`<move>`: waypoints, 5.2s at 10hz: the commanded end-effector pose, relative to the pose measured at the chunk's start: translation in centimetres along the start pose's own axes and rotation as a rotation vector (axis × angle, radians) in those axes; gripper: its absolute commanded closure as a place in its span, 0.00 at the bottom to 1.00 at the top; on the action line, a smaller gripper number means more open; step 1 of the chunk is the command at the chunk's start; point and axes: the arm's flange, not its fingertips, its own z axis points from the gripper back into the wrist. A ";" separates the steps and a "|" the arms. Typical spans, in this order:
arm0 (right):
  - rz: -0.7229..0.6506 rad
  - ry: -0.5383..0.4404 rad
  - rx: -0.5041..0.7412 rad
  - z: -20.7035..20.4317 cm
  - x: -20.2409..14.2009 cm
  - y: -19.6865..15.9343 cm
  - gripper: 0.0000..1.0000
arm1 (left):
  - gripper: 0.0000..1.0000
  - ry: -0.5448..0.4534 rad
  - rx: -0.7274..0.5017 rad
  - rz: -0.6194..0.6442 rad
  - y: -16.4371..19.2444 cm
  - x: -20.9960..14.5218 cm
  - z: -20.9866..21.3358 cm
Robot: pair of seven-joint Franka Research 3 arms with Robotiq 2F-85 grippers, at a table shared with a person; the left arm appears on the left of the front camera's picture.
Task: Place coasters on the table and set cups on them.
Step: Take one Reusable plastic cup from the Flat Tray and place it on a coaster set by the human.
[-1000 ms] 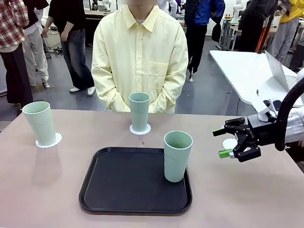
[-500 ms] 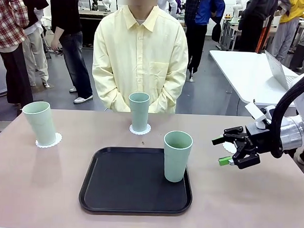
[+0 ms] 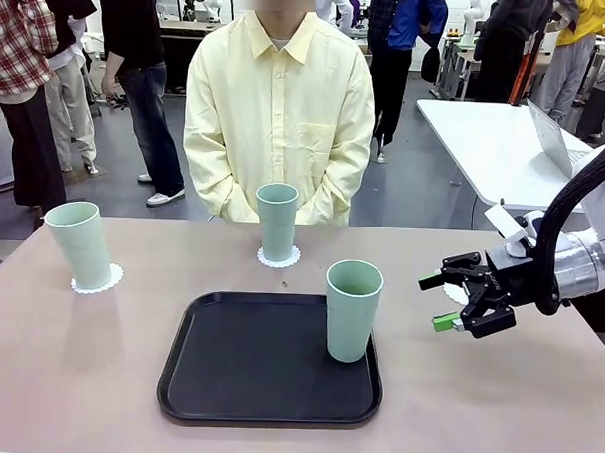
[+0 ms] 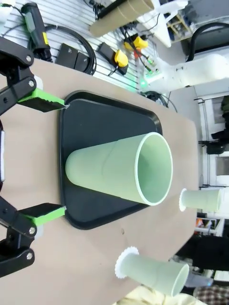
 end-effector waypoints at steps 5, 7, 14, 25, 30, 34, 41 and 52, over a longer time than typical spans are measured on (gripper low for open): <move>0.084 0.065 -0.074 -7.4 -1.9 -1.6 0.00 | 0.00 -0.010 0.001 -0.001 -0.2 -0.1 0.0; 0.096 0.040 -0.061 -8.3 -1.9 -1.6 0.00 | 0.00 -0.010 0.001 -0.001 -0.2 -0.1 0.0; 0.059 -0.031 -0.023 -9.6 -1.1 -1.8 0.00 | 0.00 -0.010 0.001 -0.001 -0.2 -0.1 0.0; 0.002 -0.116 0.042 -13.5 -0.4 -2.9 0.00 | 0.00 -0.010 0.001 -0.001 -0.2 -0.1 0.0; 0.010 -0.153 0.097 -13.6 -0.5 -2.9 1.00 | 0.00 -0.010 0.001 -0.001 -0.2 -0.1 0.0; 0.001 -0.126 0.079 -12.0 2.4 -1.4 1.00 | 0.00 -0.010 0.001 -0.001 -0.2 -0.1 0.0; 0.038 -0.100 0.031 -6.7 14.3 0.7 1.00 | 0.00 -0.010 0.001 -0.001 -0.2 -0.1 0.0; -0.171 -0.125 -0.348 15.1 7.6 -8.7 0.15 | 0.00 -0.010 0.001 -0.001 -0.2 -0.1 0.0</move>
